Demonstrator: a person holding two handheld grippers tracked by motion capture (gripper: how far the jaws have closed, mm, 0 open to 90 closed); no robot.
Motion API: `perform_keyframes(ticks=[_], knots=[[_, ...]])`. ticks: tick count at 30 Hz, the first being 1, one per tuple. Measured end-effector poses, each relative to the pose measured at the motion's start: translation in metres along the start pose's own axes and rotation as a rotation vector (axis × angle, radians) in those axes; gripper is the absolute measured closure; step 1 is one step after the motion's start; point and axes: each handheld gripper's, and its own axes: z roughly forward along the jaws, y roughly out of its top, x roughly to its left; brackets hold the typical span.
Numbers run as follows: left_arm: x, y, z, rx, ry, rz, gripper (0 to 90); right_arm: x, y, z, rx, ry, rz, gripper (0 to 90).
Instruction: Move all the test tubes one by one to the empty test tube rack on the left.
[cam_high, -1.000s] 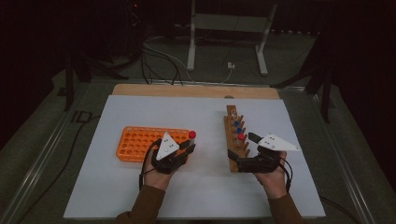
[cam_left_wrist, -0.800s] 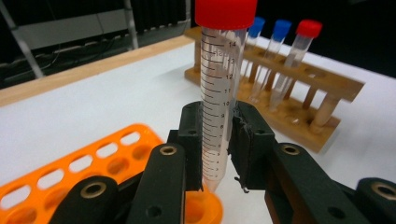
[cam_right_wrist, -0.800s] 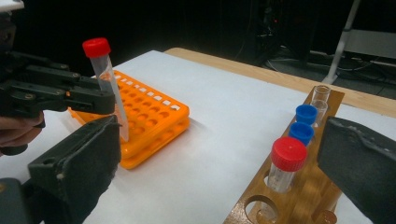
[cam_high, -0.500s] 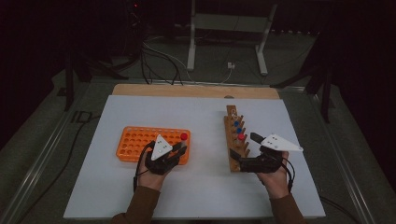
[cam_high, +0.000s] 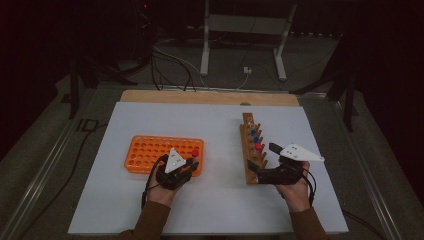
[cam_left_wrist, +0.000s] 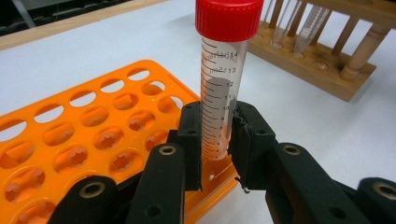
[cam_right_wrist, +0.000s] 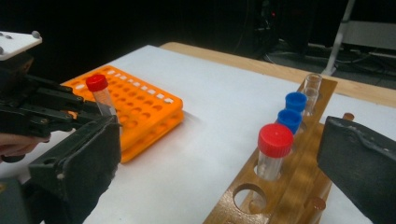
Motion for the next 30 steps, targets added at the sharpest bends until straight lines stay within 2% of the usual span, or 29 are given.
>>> perform_keyframes(ticks=[7, 12, 14, 17, 19, 22, 26, 30], knots=[[-0.001, -0.002, 0.003, 0.028, 0.000, 0.010, 74.9, -0.003, -0.003, 0.003, 0.018, -0.003, 0.013, 0.0], [0.000, -0.002, 0.002, 0.025, -0.003, -0.002, 74.1, -0.006, -0.005, 0.005, 0.026, -0.007, 0.023, 0.0], [0.001, -0.001, -0.001, 0.002, -0.009, -0.026, 68.0, -0.007, -0.005, 0.006, 0.031, -0.009, 0.027, 0.0], [0.002, 0.002, -0.009, -0.038, -0.040, -0.062, 60.0, -0.009, -0.006, 0.007, 0.037, -0.020, 0.030, 1.0], [0.002, 0.004, -0.016, -0.061, -0.045, -0.065, 56.0, -0.011, -0.007, 0.010, 0.046, -0.020, 0.033, 1.2], [0.003, 0.007, -0.025, -0.095, -0.037, -0.084, 47.0, -0.014, -0.009, 0.013, 0.067, -0.039, 0.029, 5.2], [0.009, 0.010, -0.032, -0.128, -0.073, -0.131, 42.2, -0.017, -0.010, 0.018, 0.091, -0.063, 0.018, 14.2], [0.010, 0.012, -0.036, -0.148, -0.042, -0.149, 32.7, -0.021, -0.012, 0.024, 0.115, -0.072, 0.006, 28.1]])
